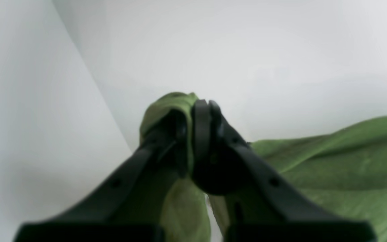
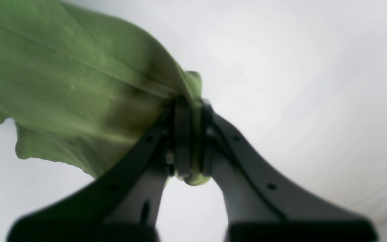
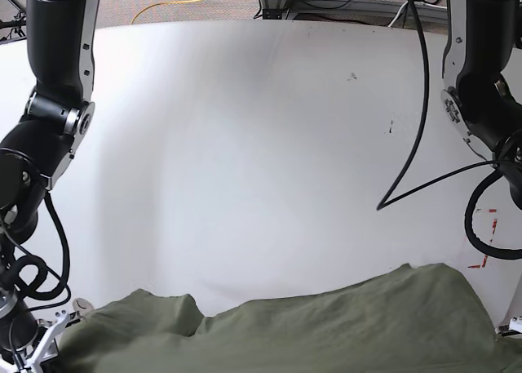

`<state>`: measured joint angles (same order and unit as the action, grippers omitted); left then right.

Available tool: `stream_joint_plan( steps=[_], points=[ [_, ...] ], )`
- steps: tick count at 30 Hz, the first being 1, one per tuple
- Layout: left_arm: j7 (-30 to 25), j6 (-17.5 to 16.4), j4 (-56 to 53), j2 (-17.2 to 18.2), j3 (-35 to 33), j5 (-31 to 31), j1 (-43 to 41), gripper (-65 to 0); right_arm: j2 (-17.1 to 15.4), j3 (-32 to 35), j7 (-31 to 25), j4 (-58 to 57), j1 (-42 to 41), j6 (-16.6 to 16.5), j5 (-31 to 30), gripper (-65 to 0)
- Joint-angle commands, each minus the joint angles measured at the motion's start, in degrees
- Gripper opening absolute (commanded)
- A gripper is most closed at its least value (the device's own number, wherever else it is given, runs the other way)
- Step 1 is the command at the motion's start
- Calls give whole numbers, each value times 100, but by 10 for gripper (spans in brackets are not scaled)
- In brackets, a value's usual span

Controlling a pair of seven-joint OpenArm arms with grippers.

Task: Fold the T-shirt properly
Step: 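Lift the shirt with both grippers and swing it up off the table, then lay the shirt flat, drawing both grippers apart along its edge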

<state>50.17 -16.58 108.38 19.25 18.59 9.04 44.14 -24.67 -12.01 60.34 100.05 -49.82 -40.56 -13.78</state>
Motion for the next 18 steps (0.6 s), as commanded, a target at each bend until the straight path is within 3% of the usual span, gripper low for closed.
stream_joint_plan(
  steps=[1, 6, 12, 16, 18],
  points=[
    [-107, -131, 68, 58, 9, -47, 12, -650, -78, -52, -34, 100, 125, 56, 90, -650],
    [-107, -289, 235, 40, 36, -47, -656, -650, -17, -553, -34, 452, 1145, 56, 29, -650],
    [-143, -298, 358, -4, 53, -29, -1904, -650, 449, -1071, -60, 795, 2595, 56, 29, -650],
    [-195, -307, 578, -250, 370, -29, -2880, -650, 801, -1388, -69, 944, 3536, 56, 29, -650],
    [-248, -474, 586, -364, 581, -29, -3399, -650, 1003, -1573, -69, 997, 4002, 56, 29, -650]
  ],
)
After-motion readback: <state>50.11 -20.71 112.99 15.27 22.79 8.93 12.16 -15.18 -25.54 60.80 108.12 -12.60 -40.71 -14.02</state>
